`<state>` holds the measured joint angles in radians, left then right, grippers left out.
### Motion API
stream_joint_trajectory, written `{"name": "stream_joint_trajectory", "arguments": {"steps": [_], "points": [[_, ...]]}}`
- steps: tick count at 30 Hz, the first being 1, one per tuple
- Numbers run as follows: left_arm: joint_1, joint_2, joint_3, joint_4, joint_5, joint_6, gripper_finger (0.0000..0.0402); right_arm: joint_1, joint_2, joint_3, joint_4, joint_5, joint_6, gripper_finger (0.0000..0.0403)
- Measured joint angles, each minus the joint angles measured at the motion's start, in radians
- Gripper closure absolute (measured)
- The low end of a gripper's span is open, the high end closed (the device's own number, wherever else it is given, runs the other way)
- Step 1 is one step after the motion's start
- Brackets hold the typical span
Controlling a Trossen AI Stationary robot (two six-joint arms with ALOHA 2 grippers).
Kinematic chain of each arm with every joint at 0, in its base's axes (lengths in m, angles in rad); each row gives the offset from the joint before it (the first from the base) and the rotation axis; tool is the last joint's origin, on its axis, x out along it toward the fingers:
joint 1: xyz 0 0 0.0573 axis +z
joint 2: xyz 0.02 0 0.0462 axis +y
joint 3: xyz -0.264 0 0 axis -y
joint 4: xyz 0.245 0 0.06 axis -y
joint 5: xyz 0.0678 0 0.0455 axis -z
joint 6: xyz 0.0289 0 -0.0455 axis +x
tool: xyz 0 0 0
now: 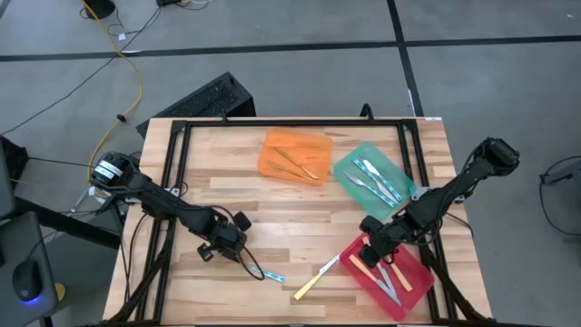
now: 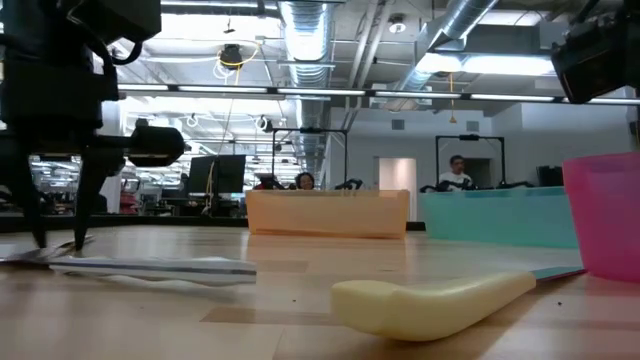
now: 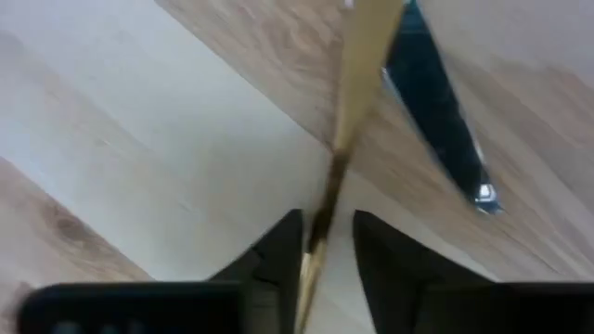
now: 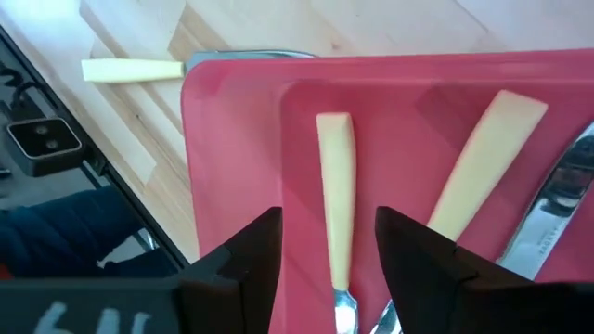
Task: Sort silverware by color (type)
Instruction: Put the gold knife into the orange bin
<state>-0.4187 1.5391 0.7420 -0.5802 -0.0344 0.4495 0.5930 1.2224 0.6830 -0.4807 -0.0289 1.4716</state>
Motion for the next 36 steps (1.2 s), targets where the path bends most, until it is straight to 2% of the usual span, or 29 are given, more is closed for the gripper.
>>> {"name": "stream_joint_trajectory", "arguments": {"steps": [4,6,11,14,21,25,32,36], "points": [[0.001,-0.001,-0.008,0.025,-0.01,-0.019,0.0381,-0.005,0.0,0.0,0.02,-0.026,0.051,0.0209],[0.0,-0.001,-0.008,0.026,-0.014,-0.037,0.0393,-0.007,0.0,0.0,0.044,-0.047,0.064,0.0209],[0.001,-0.001,-0.008,0.034,-0.033,-0.054,0.0394,-0.005,0.0,0.0,0.164,-0.05,0.067,0.0209],[0.015,-0.001,-0.01,0.054,-0.037,-0.13,0.0397,-0.007,0.0,0.0,0.271,-0.047,0.04,0.0209],[0.054,0.003,-0.009,0.211,-0.018,-0.327,0.04,-0.02,0.0,0.0,0.502,-0.044,-0.052,0.0209],[0.067,0.002,-0.009,0.338,-0.045,-0.407,0.0401,-0.042,0.0,0.0,0.604,-0.04,-0.103,0.0209],[0.089,0.002,-0.009,0.496,-0.128,-0.497,0.0401,-0.065,0.0,0.0,0.685,0.003,-0.199,0.0209],[0.096,0.002,-0.009,0.56,-0.132,-0.554,0.0401,-0.08,0.0,0.0,0.684,0.014,-0.225,0.0209]]}}
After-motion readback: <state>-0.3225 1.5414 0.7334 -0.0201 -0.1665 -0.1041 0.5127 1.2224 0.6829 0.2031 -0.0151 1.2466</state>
